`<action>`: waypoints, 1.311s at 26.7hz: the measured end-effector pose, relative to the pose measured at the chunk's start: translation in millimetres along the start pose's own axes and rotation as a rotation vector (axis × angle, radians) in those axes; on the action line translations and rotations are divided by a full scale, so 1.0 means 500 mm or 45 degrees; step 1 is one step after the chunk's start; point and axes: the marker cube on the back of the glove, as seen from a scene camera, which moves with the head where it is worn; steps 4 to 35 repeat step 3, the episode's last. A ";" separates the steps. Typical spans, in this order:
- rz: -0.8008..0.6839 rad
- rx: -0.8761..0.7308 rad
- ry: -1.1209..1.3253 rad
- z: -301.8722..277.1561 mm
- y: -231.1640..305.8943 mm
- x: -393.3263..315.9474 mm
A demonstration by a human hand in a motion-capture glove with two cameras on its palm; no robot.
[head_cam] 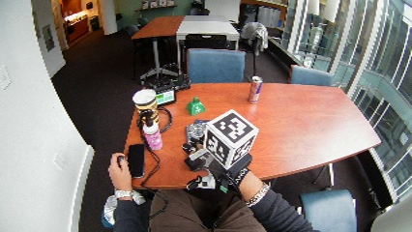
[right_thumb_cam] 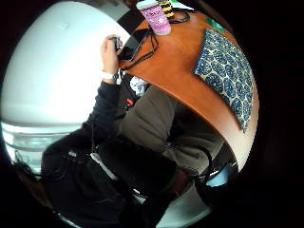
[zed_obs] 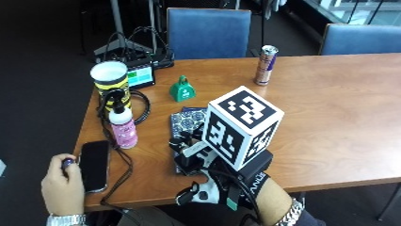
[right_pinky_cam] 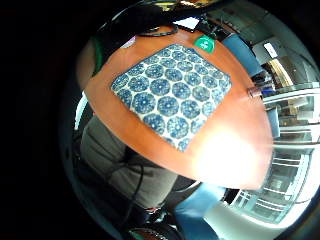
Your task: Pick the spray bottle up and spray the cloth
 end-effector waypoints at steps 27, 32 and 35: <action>0.005 0.010 -0.012 -0.002 0.007 -0.005; 0.005 0.010 -0.012 -0.002 0.007 -0.005; 0.005 0.010 -0.012 -0.002 0.007 -0.005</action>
